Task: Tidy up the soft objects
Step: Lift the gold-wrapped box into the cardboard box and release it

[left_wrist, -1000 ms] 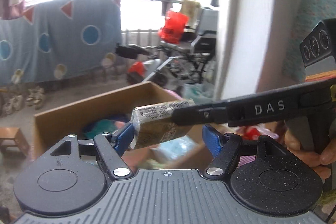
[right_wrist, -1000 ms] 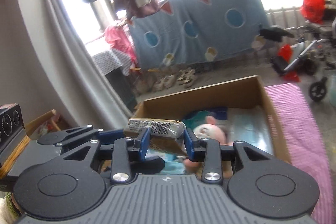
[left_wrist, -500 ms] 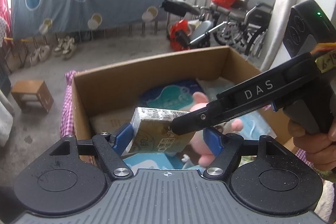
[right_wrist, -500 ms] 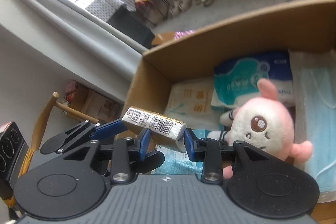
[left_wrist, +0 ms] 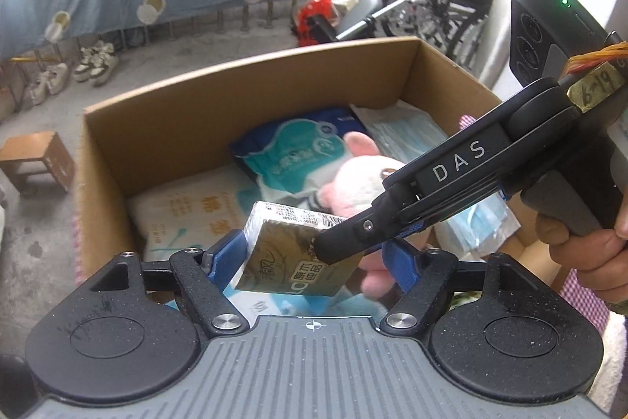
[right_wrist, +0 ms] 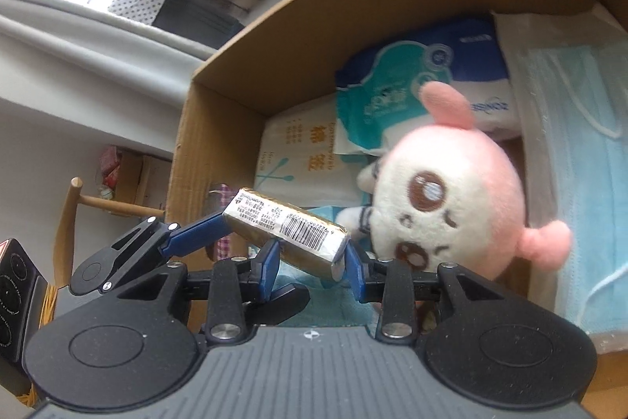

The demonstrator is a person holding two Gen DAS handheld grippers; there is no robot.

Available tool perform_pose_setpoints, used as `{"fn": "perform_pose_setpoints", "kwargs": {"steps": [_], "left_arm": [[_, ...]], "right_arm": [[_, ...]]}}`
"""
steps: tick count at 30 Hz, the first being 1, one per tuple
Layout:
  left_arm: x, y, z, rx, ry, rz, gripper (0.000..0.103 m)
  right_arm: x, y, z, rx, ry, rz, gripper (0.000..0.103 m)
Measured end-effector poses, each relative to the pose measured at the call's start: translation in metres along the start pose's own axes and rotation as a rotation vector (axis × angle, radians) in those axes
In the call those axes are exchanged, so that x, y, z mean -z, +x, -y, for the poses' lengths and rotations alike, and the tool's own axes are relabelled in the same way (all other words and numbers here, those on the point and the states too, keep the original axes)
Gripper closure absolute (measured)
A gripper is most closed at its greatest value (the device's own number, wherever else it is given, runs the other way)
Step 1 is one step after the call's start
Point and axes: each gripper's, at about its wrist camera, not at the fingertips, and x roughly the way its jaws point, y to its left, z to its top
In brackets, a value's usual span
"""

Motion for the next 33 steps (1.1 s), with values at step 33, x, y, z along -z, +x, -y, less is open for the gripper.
{"fn": "perform_pose_setpoints", "kwargs": {"steps": [33], "left_arm": [[0.039, -0.115, -0.033, -0.075, -0.164, 0.29, 0.001]], "right_arm": [[0.002, 0.002, -0.061, 0.122, -0.229, 0.0, 0.051]]}}
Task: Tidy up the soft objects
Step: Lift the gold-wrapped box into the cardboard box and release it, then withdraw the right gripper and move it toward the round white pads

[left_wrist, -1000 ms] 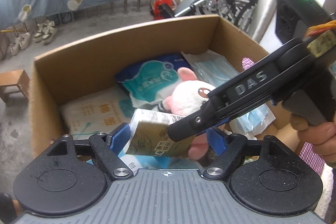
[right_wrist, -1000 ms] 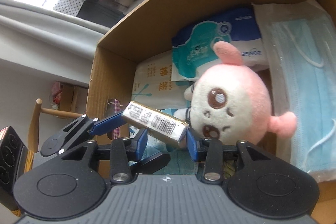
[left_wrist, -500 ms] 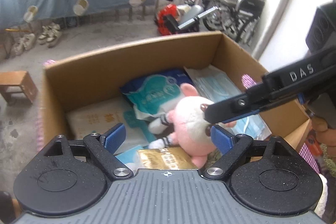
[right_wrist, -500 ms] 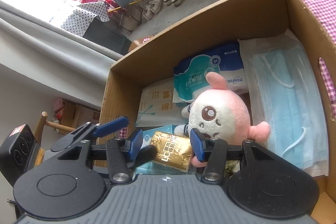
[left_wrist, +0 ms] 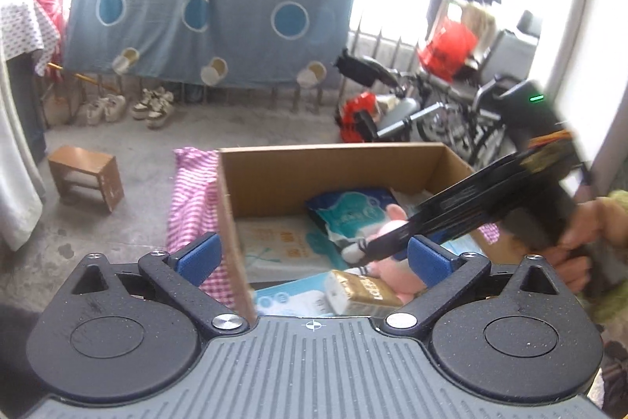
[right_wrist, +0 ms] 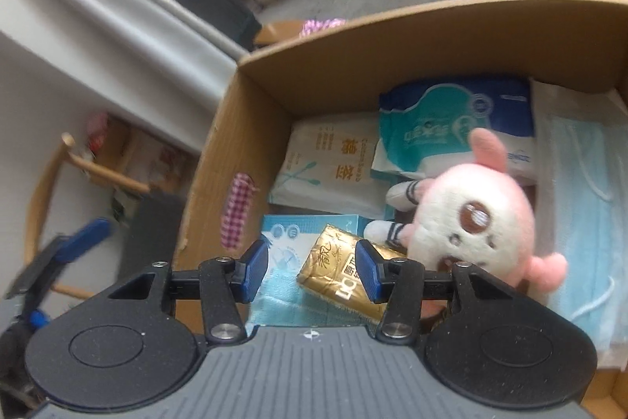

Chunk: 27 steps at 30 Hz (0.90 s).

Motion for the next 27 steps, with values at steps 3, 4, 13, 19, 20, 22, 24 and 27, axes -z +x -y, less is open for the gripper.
{"fn": "perform_pose_setpoints", "kwargs": {"steps": [3, 4, 13, 19, 20, 22, 24, 27], "left_arm": [[0.007, -0.007, -0.011, -0.006, -0.025, 0.02, 0.001], [0.009, -0.008, -0.015, -0.008, -0.034, 0.023, 0.001], [0.023, -0.016, -0.04, 0.002, -0.116, 0.052, 0.001], [0.029, -0.019, -0.049, 0.009, -0.136, 0.063, 0.001], [0.031, -0.02, -0.049, 0.012, -0.139, 0.064, 0.001], [0.032, -0.021, -0.049, 0.014, -0.143, 0.064, 0.001], [0.034, -0.023, -0.049, 0.019, -0.145, 0.068, 0.001], [0.034, -0.028, -0.047, 0.023, -0.146, 0.078, 0.001]], "right_arm": [[-0.01, 0.03, -0.02, 0.084, -0.097, -0.059, 0.051], [-0.011, 0.04, -0.025, 0.113, -0.141, -0.073, 0.051], [0.006, 0.061, -0.04, 0.246, -0.336, -0.173, 0.06], [0.03, 0.043, -0.05, 0.271, -0.43, -0.212, 0.06], [0.033, 0.043, -0.052, 0.276, -0.446, -0.219, 0.06], [0.036, 0.044, -0.057, 0.286, -0.464, -0.233, 0.06], [0.039, 0.045, -0.061, 0.28, -0.48, -0.253, 0.059], [0.041, 0.043, -0.067, 0.286, -0.48, -0.235, 0.059]]}}
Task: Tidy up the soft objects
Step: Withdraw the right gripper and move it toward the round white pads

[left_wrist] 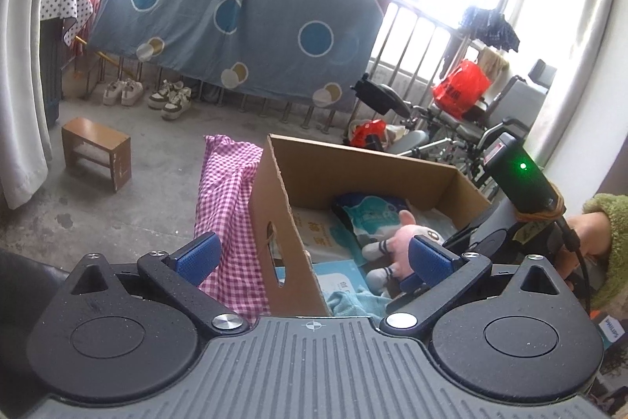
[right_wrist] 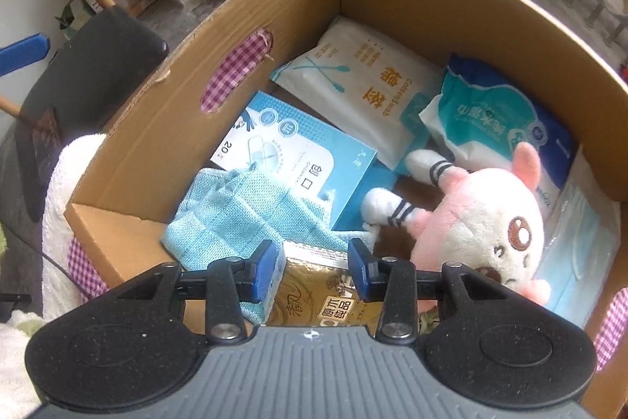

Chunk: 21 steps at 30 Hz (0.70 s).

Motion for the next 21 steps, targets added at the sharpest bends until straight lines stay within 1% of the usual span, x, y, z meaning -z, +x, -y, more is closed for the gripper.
{"fn": "perform_pose_setpoints", "kwargs": {"steps": [3, 5, 7, 8, 10, 11, 14, 15, 18, 21], "left_arm": [[0.001, -0.006, 0.004, 0.005, -0.001, 0.009, 0.001], [0.001, -0.011, 0.007, 0.01, 0.002, 0.016, 0.001], [0.002, -0.015, 0.011, 0.017, 0.011, 0.017, 0.001], [0.002, -0.017, 0.014, 0.022, 0.016, 0.017, 0.001], [0.003, -0.02, 0.021, 0.035, 0.03, 0.013, 0.001], [0.003, -0.022, 0.026, 0.044, 0.038, 0.01, 0.001], [0.008, -0.024, 0.043, 0.093, 0.066, -0.002, 0.001], [0.011, -0.022, 0.048, 0.116, 0.075, -0.015, 0.001], [0.021, -0.014, 0.075, 0.193, 0.121, -0.078, 0.001], [0.04, -0.002, 0.108, 0.273, 0.192, -0.153, 0.001]], "right_arm": [[0.006, -0.023, 0.003, -0.044, 0.064, 0.081, 0.059], [0.018, -0.048, 0.005, -0.069, 0.111, 0.169, 0.058], [0.039, -0.078, 0.007, -0.102, 0.162, 0.265, 0.056], [0.052, -0.093, 0.008, -0.115, 0.188, 0.314, 0.055], [0.082, -0.122, 0.008, -0.131, 0.235, 0.409, 0.049], [0.1, -0.134, 0.008, -0.133, 0.26, 0.451, 0.048], [0.155, -0.159, 0.008, -0.122, 0.349, 0.549, 0.045], [0.175, -0.164, 0.009, -0.116, 0.386, 0.574, 0.041], [0.229, -0.168, 0.014, -0.093, 0.501, 0.628, 0.041], [0.277, -0.156, 0.023, -0.093, 0.636, 0.66, 0.041]]}}
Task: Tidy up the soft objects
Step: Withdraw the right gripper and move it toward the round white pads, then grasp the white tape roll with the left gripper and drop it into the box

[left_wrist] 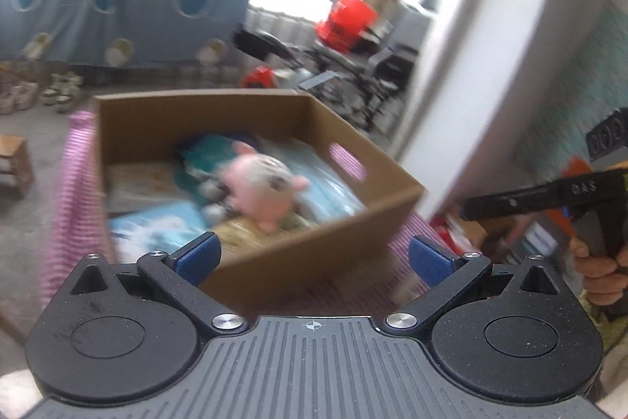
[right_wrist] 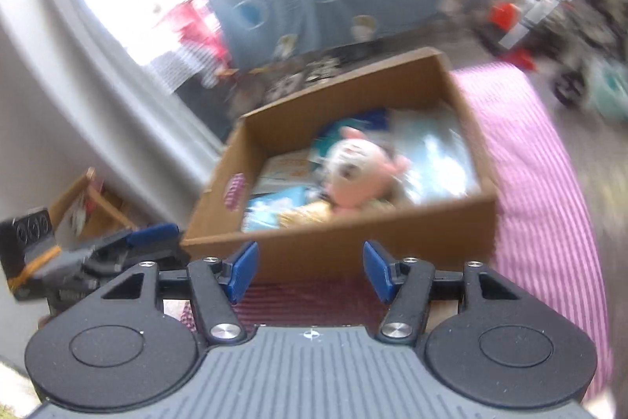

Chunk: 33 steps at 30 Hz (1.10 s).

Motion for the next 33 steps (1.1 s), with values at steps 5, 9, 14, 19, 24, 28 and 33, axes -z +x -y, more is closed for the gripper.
{"fn": "perform_pose_setpoints", "kwargs": {"steps": [5, 9, 14, 19, 24, 28, 33], "left_arm": [[0.02, 0.047, 0.043, 0.096, 0.106, -0.125, 0.004], [0.033, 0.087, 0.069, 0.127, 0.208, -0.201, 0.021], [0.042, 0.127, 0.093, 0.121, 0.323, -0.259, 0.034], [0.048, 0.156, 0.101, 0.104, 0.362, -0.298, 0.045], [0.051, 0.173, 0.096, 0.117, 0.353, -0.342, 0.064], [0.053, 0.18, 0.09, 0.116, 0.324, -0.375, 0.085], [0.049, 0.186, 0.092, 0.127, 0.291, -0.372, 0.092]], "right_arm": [[0.041, -0.001, 0.054, 0.038, 0.195, 0.038, 0.041], [0.056, 0.006, 0.09, 0.017, 0.321, 0.036, 0.044], [0.063, 0.021, 0.12, 0.0, 0.389, 0.017, 0.05], [0.065, 0.042, 0.14, -0.036, 0.449, -0.023, 0.052], [0.065, 0.056, 0.152, -0.067, 0.49, -0.041, 0.053], [0.063, 0.063, 0.158, -0.075, 0.509, -0.044, 0.053], [0.063, 0.069, 0.16, -0.089, 0.529, -0.047, 0.056]]}}
